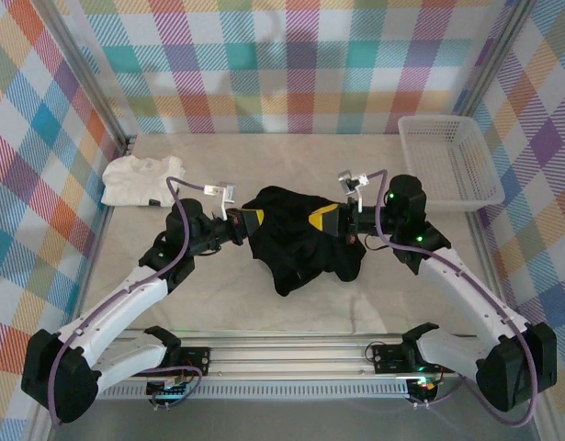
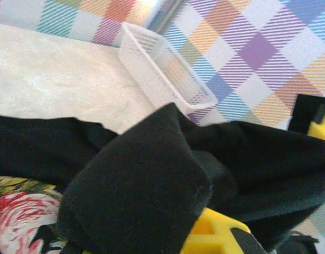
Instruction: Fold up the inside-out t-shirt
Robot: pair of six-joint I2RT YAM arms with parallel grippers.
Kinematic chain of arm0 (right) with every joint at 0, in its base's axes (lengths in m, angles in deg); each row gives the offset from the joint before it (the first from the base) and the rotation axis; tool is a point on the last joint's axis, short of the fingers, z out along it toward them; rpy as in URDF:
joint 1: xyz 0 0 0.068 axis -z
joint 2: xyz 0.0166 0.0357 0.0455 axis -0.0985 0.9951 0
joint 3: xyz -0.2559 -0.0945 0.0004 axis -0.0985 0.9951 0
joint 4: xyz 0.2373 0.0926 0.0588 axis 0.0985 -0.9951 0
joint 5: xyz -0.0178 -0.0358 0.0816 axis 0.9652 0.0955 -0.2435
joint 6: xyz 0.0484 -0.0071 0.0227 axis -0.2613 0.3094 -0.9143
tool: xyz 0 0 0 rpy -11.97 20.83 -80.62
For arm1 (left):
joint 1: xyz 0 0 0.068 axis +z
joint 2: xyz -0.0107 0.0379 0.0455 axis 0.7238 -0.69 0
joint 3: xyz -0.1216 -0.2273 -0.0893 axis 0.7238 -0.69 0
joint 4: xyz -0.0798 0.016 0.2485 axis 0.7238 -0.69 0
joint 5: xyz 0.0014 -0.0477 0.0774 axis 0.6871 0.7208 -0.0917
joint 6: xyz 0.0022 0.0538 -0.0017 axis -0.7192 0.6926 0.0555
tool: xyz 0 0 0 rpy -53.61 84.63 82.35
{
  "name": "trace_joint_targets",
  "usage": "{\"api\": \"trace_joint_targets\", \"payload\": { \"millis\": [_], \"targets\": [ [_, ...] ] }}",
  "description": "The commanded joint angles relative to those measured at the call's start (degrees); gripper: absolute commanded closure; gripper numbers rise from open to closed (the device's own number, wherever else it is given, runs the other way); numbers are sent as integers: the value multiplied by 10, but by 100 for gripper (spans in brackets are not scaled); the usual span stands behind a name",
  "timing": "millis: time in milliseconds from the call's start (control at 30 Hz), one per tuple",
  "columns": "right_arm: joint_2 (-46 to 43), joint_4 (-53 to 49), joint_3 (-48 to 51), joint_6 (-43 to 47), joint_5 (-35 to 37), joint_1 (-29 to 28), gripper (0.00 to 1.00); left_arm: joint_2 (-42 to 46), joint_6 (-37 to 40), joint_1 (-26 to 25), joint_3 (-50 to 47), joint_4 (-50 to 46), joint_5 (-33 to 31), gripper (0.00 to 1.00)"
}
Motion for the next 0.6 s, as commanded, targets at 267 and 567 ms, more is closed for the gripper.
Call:
{"api": "trace_joint_targets", "payload": {
  "millis": [267, 567],
  "targets": [
    [-4, 116, 67, -3, -32, 14, 100, -4, 55, -11, 31, -152, -119, 50],
    [14, 96, 57, 13, -24, 15, 100, -2, 82, -107, 90, -230, -214, 38]
  ]
}}
